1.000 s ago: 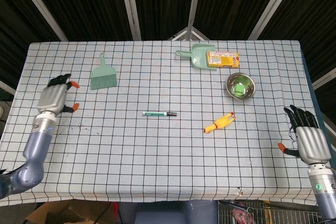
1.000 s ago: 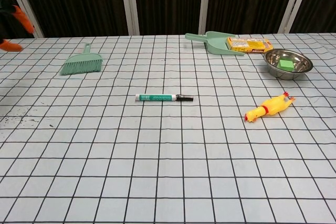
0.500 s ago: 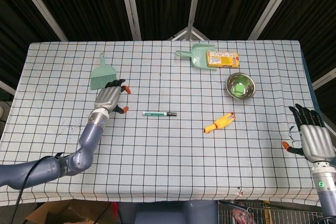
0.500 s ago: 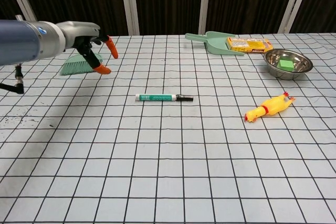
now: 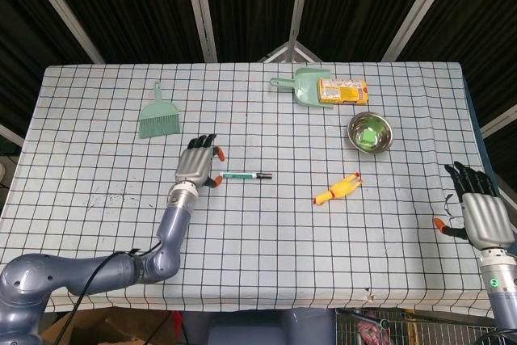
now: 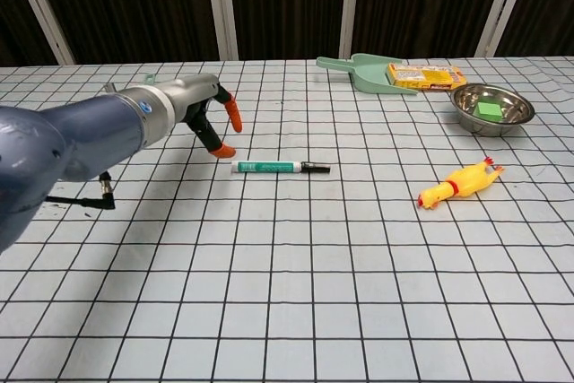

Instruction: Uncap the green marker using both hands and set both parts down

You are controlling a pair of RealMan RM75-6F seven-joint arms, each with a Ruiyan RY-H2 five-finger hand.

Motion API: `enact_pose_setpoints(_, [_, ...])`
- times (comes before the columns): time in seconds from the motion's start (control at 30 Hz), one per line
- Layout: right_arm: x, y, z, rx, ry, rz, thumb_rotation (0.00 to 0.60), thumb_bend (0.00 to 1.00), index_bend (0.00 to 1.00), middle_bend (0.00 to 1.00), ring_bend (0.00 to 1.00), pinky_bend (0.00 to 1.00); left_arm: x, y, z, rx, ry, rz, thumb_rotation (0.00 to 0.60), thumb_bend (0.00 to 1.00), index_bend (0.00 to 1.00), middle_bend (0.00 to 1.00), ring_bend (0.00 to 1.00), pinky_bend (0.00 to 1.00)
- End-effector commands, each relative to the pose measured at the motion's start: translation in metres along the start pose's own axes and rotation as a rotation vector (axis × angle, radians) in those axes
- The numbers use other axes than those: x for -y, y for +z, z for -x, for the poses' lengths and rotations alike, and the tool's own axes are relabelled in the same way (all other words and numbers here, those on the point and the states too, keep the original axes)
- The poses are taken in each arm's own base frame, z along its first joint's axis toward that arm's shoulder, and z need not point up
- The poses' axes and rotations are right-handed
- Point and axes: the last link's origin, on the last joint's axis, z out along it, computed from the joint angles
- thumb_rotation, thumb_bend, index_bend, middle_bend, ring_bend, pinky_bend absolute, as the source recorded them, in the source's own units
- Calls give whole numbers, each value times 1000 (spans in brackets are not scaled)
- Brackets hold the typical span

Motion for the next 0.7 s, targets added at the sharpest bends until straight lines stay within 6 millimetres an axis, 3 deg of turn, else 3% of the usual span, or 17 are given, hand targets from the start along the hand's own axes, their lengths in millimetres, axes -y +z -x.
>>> enact_pose_setpoints(0.03, [-2, -1, 2, 1, 2, 1, 600, 219, 79, 0, 0, 0, -4, 1, 8, -1, 21, -3, 600, 406, 409, 37, 0, 0])
enact_pose_setpoints(0.7, [-21, -8, 7, 5, 19, 30, 600, 218, 79, 0, 0, 0, -26, 14, 40, -15, 70, -14, 600, 402, 426, 42, 0, 0])
